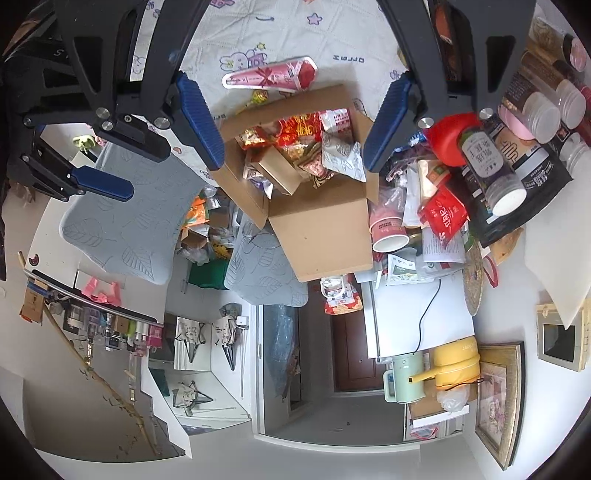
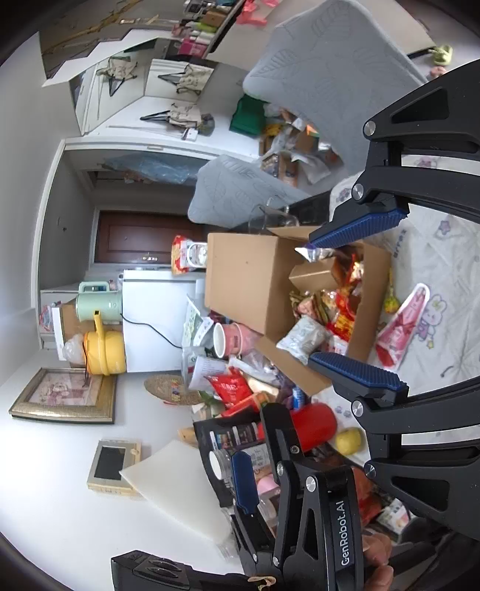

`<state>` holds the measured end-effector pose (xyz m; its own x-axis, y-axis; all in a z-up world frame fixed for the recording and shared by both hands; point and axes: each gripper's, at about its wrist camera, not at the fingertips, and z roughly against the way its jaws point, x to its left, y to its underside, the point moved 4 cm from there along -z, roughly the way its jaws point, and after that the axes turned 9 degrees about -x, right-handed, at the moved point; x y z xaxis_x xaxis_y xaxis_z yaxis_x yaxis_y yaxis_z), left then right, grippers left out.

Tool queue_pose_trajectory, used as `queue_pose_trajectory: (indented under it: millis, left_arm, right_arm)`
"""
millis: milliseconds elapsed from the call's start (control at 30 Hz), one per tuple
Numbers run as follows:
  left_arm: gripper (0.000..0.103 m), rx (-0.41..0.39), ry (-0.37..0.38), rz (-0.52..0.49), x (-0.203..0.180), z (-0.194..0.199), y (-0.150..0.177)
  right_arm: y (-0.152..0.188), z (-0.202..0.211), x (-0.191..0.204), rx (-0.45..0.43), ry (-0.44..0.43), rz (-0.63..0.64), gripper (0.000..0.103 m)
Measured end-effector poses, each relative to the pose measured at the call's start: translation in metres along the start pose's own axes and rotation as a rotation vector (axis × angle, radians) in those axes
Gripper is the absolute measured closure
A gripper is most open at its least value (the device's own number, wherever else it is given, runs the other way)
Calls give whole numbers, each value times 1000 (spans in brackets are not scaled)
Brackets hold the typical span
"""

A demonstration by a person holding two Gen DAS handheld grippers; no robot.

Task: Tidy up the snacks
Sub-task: 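Withdraw both tools from the box toward the pink pack on the table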

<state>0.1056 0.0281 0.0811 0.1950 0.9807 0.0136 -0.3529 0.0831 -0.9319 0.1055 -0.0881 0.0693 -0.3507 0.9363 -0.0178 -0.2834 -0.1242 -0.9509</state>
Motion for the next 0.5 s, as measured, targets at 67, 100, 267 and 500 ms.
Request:
queue_pose_trajectory:
  millis: [67, 100, 267, 500]
  left_arm:
    - [25, 5, 8, -4, -3, 5, 6]
    - [25, 9, 14, -5, -4, 8, 10]
    - [25, 5, 31, 1, -8, 19, 27]
    - [25, 34, 45, 39, -5, 23, 50]
  right_arm:
    - [5, 6, 2, -2, -2, -1, 44]
    - [7, 8, 4, 0, -3, -2, 44]
    - [23, 16, 9, 11, -13, -6, 44]
    - [49, 19, 15, 40, -38, -17, 44]
